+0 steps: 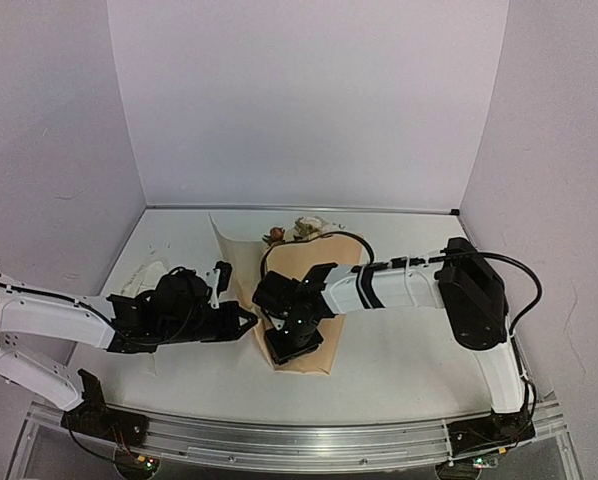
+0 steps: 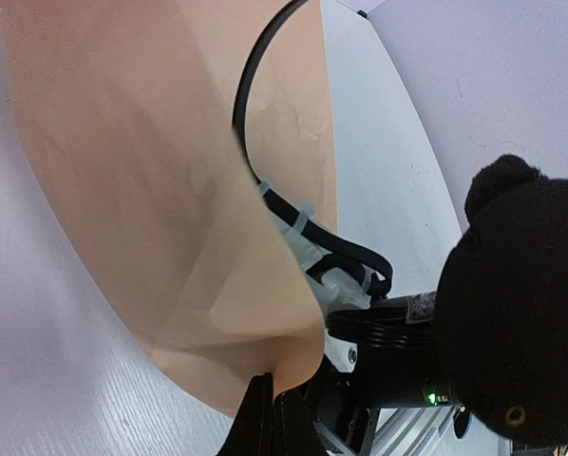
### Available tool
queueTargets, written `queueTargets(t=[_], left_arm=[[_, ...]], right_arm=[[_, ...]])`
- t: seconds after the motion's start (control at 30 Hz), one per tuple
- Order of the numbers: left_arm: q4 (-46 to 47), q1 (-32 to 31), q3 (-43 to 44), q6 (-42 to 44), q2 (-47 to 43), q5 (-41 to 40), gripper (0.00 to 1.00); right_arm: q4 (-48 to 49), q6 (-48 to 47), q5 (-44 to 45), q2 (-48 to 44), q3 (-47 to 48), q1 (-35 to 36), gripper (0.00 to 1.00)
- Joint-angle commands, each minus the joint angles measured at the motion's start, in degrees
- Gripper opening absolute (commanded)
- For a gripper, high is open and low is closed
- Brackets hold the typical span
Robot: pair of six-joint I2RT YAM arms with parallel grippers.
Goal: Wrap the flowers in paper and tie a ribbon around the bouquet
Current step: Fold the 2/3-folded wrapping paper at the center of the board.
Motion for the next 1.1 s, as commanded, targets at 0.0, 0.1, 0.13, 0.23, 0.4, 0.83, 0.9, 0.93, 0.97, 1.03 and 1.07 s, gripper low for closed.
queueTargets(t=[0.0,0.1,0.13,0.23,0.4,0.83,0.9,0.93,0.97,1.03,1.07], left_arm=[[1.6,-0.3,1.9,4.6,0.0,1.2,0.0],[1.3,-0.4,1.4,5.4,-0.6,0.6,0.0],[1.2,-0.3,1.4,5.8,-0.7,0.6,0.0],[1.0,-0.4,1.9,7.1,-0.3,1.2,0.0],[1.1,-0.3,4.2,9.3,1.8,3.3,0.0],[-0.4,-0.4,12.1,14.5,10.5,10.2,0.0],[-1.1,-0.4,13.9,15.4,12.3,11.5,0.0],[-1.5,-0.4,14.8,15.9,13.0,12.0,0.0],[-1.7,-0.4,15.7,16.4,13.9,12.7,0.0],[-2.0,-0.5,17.7,17.2,16.2,14.5,0.0],[-2.2,-0.5,18.6,17.6,17.3,15.5,0.0]], right_arm=[[-0.1,0.1,-4.5,-3.7,-1.9,-2.3,0.46],[0.3,-0.3,-7.4,-7.3,-2.8,-3.4,0.46],[0.4,-0.5,-8.2,-8.6,-3.0,-3.7,0.46],[0.4,-0.3,-10.2,-11.4,-3.1,-4.3,0.46],[-0.5,1.9,-7.7,-17.4,-6.1,-5.9,0.45],[5.9,9.7,-2.4,-26.7,-29.4,-11.8,0.34],[9.2,11.4,-3.9,-24.9,-30.2,-12.2,0.33],[10.4,12.2,-4.3,-24.0,-30.3,-12.4,0.31],[11.4,12.8,-4.7,-23.0,-30.1,-12.6,0.3],[13.0,13.7,-5.3,-21.2,-29.5,-12.7,0.28],[13.3,14.0,-5.4,-20.3,-29.1,-12.8,0.27]])
